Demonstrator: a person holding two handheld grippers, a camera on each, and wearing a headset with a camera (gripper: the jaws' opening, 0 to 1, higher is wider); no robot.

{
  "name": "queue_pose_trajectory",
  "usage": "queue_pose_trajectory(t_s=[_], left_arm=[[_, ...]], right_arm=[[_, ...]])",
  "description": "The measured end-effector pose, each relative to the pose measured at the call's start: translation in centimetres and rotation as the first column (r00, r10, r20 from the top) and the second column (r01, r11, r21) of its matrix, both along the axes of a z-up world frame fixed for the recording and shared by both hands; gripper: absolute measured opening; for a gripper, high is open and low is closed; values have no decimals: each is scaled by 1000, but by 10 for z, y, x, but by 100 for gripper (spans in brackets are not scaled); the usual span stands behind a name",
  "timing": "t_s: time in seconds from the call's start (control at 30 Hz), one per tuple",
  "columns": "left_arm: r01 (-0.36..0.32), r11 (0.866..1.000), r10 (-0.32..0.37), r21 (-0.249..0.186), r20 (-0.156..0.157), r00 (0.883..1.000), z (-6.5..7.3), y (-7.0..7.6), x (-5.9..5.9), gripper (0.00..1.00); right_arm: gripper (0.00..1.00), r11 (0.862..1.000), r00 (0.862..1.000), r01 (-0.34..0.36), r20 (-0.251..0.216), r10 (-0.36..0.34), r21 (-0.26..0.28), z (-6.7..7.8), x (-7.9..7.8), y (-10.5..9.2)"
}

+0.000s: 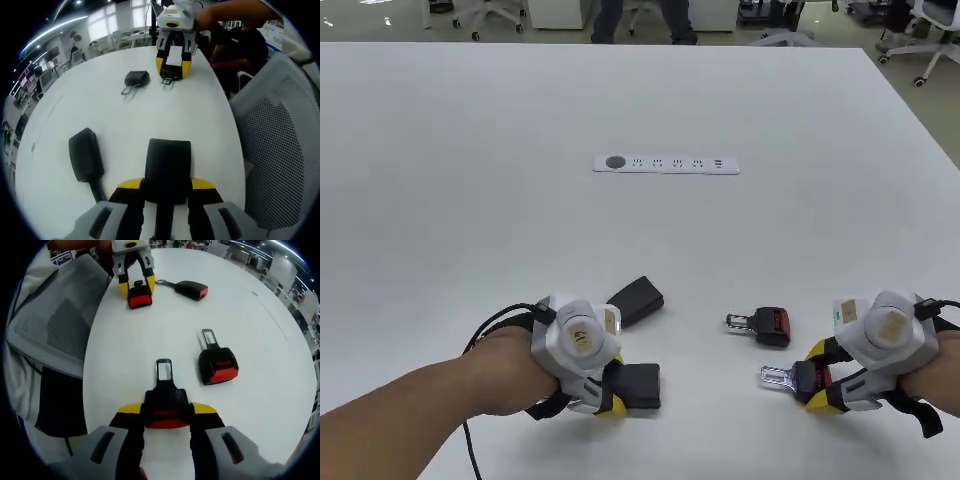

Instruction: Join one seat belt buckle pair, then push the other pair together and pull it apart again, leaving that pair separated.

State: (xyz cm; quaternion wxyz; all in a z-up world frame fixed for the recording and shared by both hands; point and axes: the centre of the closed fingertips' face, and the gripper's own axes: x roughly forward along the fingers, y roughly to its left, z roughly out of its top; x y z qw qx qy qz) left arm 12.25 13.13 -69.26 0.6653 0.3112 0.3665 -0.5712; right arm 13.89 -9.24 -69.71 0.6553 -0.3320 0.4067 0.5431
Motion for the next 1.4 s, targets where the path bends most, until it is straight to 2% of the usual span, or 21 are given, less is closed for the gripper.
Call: queue_pose_trajectory(t_s=[0.37, 0.53, 0.6, 0.73, 1.03, 1.17, 1.4], left_arm=[[-5, 1000, 5, 8, -2, 1000, -1, 0, 0, 34], [-9, 1000, 9, 4, -2, 1000, 1, -2, -1, 34], [-10, 1000, 10, 1, -2, 1000, 0, -2, -1, 34], [-6, 1000, 6, 2, -1, 1000, -1, -2, -1, 34], [-9, 1000, 9, -7, -4, 1000, -2, -2, 0, 34], [-4, 1000, 4, -4, -2, 1000, -1, -2, 0, 34], [-3, 1000, 3, -4, -2, 1000, -1, -2, -1, 34]], right_arm=[[34, 1000, 1000, 0, 8, 0, -16, 0, 0, 0], [34, 1000, 1000, 4, 2, -4, -17, 0, -6, 12], [34, 1000, 1000, -5, 3, 5, -10, 1, -11, 19], [34, 1000, 1000, -23, 10, 23, 8, 0, -10, 31], [34, 997, 999, -37, 20, 36, 65, 4, -19, 72], [34, 995, 999, -33, 27, 30, 97, 2, -12, 85], [34, 988, 999, -41, 34, 36, 147, 3, -17, 114]])
